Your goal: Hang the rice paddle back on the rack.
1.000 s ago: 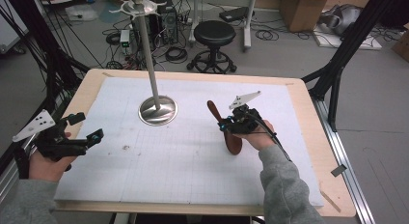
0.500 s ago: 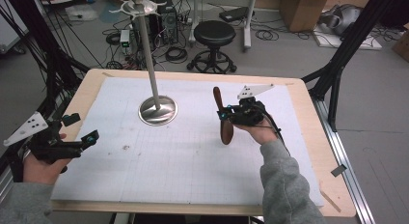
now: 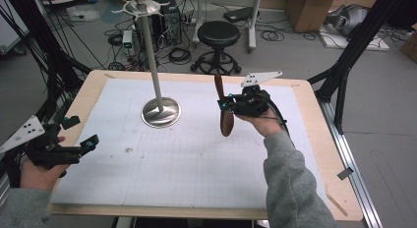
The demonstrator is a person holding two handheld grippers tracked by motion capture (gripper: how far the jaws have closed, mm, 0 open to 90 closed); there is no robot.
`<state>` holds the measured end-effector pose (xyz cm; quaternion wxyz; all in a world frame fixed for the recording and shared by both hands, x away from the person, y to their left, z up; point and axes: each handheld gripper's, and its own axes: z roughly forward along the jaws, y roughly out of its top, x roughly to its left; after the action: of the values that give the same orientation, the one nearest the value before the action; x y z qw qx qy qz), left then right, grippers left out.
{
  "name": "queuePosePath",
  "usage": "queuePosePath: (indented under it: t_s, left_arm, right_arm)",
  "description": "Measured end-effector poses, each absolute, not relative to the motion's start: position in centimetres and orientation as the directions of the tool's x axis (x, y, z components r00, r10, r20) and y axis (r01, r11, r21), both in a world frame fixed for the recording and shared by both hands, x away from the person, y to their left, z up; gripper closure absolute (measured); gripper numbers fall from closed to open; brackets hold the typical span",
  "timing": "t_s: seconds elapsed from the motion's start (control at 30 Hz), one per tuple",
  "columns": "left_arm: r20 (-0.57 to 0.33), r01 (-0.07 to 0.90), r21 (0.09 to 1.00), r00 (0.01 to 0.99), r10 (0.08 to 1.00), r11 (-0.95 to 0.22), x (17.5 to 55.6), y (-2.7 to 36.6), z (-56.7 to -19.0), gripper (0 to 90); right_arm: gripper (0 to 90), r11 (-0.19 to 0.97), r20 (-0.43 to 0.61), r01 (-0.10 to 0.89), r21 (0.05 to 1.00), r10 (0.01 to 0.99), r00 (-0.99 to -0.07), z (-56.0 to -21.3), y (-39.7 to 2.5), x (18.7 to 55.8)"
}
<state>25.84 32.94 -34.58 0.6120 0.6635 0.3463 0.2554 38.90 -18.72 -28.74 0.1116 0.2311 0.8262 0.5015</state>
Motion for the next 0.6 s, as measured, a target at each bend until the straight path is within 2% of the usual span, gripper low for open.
queuePosePath:
  t_s: [0.6]
  left_arm:
    - [-0.129,0.185,0.983,0.635,0.762,0.012,25.7,32.9,-34.7,1.7]
  right_arm:
    - [77.4,0.355,0.031,0.232,0.905,0.491,-0.871,-25.3,-15.2,40.3]
